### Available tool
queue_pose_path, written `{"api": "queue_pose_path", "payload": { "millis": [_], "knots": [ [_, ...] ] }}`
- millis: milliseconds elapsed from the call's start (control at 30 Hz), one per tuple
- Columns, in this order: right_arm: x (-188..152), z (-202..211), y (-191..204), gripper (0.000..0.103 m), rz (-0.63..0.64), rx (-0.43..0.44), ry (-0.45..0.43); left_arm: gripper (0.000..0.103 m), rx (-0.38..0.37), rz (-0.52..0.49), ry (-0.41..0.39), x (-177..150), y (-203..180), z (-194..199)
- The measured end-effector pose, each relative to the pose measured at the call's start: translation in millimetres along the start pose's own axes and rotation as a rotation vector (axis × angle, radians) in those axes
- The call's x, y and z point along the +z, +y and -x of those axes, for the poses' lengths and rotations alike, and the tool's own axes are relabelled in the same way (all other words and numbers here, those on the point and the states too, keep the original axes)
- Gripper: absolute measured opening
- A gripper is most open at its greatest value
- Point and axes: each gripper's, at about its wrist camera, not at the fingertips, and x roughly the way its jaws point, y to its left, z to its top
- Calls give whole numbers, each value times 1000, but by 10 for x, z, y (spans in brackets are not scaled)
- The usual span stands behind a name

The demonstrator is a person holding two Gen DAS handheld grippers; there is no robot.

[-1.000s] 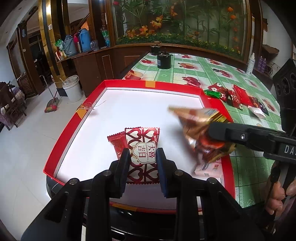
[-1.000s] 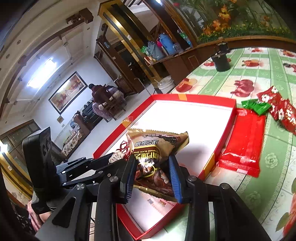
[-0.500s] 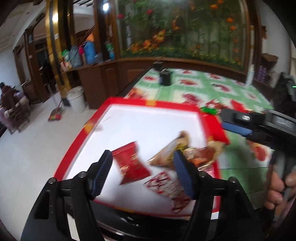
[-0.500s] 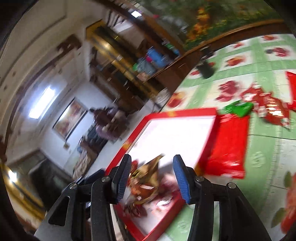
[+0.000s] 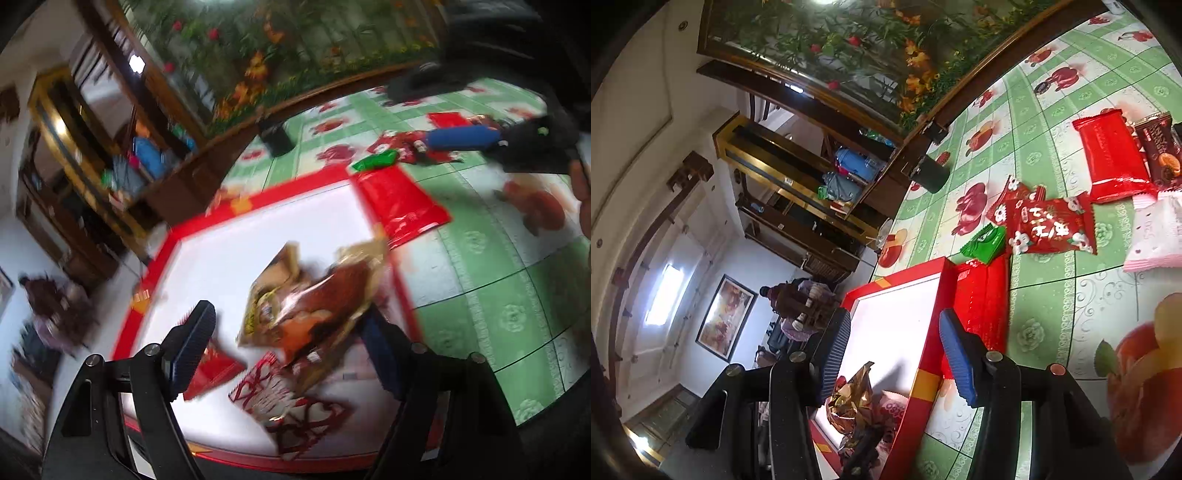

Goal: Organize snacks
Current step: 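Grasp pink-white packet with left tool while right tool grasps dark purple packet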

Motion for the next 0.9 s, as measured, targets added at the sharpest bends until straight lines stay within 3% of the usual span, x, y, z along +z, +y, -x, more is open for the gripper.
{"api": "queue_pose_path", "payload": {
  "millis": [167,267,367,467,533,600,733,800,900],
  "knots": [
    [49,152,-95,53,-40,-10,-51,86,101,75,48,-18,347,-99],
    [154,370,-258,53,-90,-24,-105,86,98,134,70,-4,499,-99],
    [366,737,-434,53,-92,-104,-205,86,74,172,29,51,539,-10],
    [565,1096,-595,57,-72,-215,-283,86,-5,187,-42,215,466,155],
    [695,1315,-752,57,-82,-292,-316,87,-114,187,-73,370,358,246],
    [828,1470,-952,57,-109,-381,-321,88,-205,174,-77,508,226,271],
    [958,1566,-1231,57,-174,-455,-298,88,-342,144,-33,705,-117,207],
    [1010,1484,-1230,58,-141,-536,-269,88,-367,129,-14,730,-252,180],
    [1094,1379,-1195,58,-32,-592,-233,88,-357,106,21,752,-361,75]
  ]
}}
